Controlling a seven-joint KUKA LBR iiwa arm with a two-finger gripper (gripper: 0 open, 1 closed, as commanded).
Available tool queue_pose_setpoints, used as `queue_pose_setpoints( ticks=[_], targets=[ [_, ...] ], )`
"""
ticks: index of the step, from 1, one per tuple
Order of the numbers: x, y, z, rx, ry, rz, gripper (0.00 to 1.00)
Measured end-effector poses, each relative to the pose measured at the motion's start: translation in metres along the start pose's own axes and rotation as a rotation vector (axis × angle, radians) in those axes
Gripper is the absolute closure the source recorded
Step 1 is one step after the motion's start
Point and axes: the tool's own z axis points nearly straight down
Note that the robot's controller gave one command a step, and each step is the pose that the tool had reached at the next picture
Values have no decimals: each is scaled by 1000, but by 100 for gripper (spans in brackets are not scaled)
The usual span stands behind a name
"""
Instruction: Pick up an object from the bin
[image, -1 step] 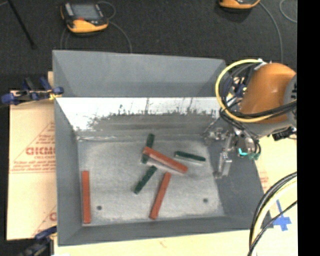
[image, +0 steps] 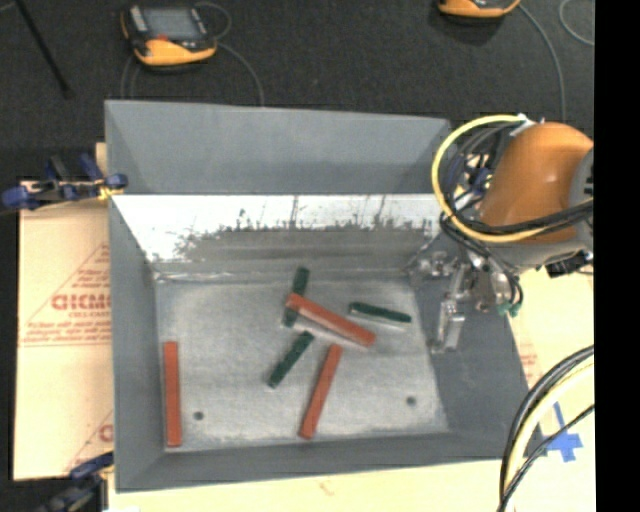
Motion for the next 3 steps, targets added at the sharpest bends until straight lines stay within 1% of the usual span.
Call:
queue_pose_setpoints(
  ticks=[1,2,3],
  targets=[
    [-39,27,75,-1,-7,31,0],
    [-40,36,94,-2,0,88,0],
    [-46,65,69,-1,-1,-9,0]
  ],
)
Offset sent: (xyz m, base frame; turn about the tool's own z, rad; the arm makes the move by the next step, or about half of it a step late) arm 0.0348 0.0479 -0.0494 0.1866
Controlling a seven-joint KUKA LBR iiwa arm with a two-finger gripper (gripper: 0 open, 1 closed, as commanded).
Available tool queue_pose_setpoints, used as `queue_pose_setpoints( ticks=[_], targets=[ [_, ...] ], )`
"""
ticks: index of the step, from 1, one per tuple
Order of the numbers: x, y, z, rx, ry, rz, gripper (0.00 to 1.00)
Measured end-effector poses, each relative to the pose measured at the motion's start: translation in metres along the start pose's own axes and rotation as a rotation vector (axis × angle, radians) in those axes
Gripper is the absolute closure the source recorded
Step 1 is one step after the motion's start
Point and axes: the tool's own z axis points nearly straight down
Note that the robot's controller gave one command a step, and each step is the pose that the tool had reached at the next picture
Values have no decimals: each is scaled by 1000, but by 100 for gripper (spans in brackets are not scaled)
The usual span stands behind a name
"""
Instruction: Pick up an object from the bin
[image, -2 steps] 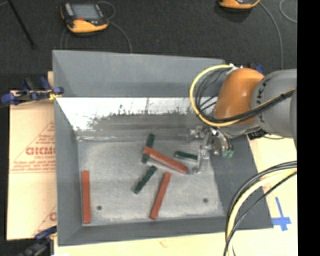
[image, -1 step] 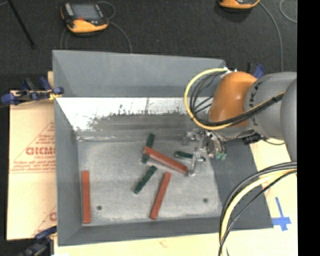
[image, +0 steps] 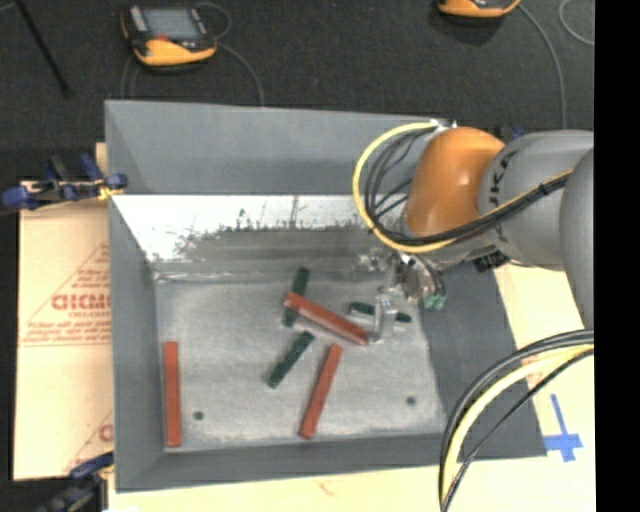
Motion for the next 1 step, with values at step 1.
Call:
queue_pose_setpoints(
  ticks=[1],
  targets=[
    [3,-22,17,-2,0,81,0]
  ],
)
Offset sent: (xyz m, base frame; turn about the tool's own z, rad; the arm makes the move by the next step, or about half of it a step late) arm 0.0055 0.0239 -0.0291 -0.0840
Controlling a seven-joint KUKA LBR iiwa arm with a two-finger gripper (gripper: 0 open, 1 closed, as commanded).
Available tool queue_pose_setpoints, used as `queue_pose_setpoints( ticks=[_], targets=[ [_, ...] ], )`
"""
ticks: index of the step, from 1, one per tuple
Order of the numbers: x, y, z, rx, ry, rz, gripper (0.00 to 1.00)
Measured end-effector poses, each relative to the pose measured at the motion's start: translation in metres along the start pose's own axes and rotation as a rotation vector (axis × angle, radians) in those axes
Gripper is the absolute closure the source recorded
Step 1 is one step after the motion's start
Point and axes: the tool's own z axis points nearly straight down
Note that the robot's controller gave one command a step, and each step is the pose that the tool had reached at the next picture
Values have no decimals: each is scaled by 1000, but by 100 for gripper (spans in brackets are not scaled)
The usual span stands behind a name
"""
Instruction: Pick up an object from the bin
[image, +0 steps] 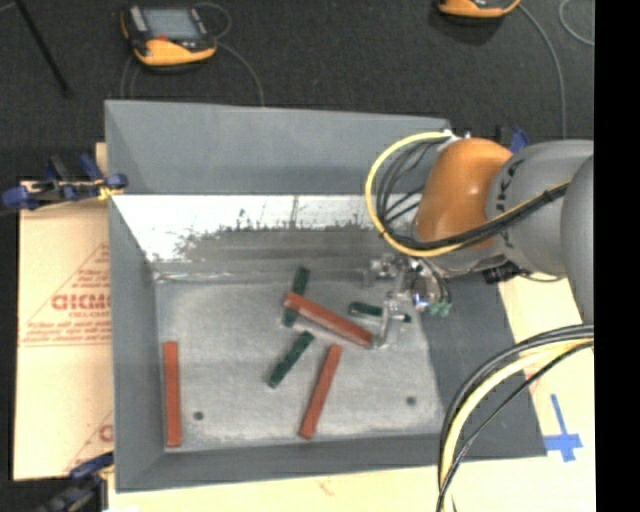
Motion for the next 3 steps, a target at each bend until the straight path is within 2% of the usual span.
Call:
queue_pose_setpoints(
  ticks=[1,3],
  targets=[
    [-7,46,10,0,-3,-166,100],
    [-6,45,7,1,0,-166,100]
  ],
)
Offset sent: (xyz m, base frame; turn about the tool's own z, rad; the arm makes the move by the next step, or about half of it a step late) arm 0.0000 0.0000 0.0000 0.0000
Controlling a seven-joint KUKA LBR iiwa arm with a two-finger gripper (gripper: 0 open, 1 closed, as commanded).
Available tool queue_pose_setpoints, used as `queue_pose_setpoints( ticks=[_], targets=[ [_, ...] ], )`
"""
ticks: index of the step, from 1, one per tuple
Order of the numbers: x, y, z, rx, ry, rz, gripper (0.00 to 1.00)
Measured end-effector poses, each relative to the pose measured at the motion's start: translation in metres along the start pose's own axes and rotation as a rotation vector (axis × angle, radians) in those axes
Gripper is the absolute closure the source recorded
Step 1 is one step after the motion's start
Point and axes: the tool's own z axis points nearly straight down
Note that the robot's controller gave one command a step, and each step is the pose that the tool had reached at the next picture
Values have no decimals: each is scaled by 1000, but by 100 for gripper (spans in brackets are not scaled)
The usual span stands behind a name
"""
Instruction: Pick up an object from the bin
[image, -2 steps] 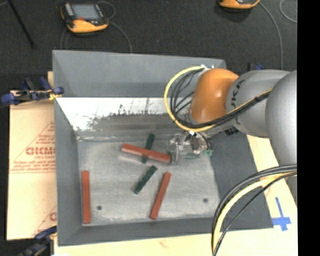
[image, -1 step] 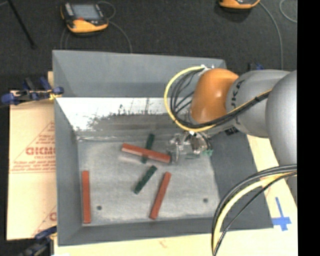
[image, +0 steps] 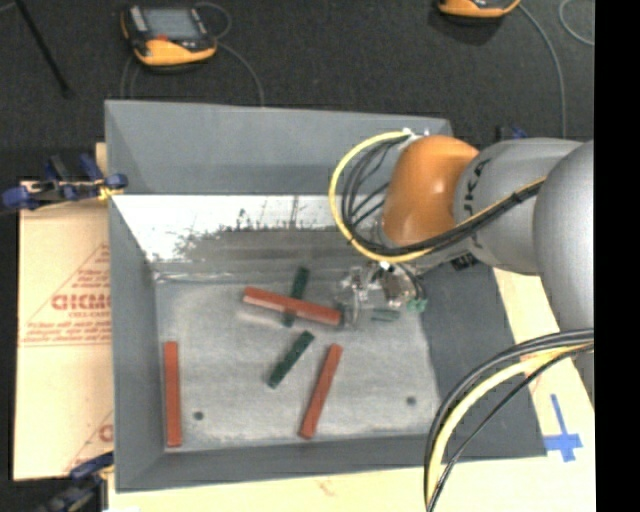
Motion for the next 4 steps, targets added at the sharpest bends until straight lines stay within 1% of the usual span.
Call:
queue_pose_setpoints(
  ticks=[1,2,3,4],
  targets=[
    [2,0,-12,-1,8,0,100],
    [1,0,-35,-1,8,0,100],
    [0,-1,-54,1,2,0,100],
    [-1,-1,-69,1,-1,0,100]
  ],
)
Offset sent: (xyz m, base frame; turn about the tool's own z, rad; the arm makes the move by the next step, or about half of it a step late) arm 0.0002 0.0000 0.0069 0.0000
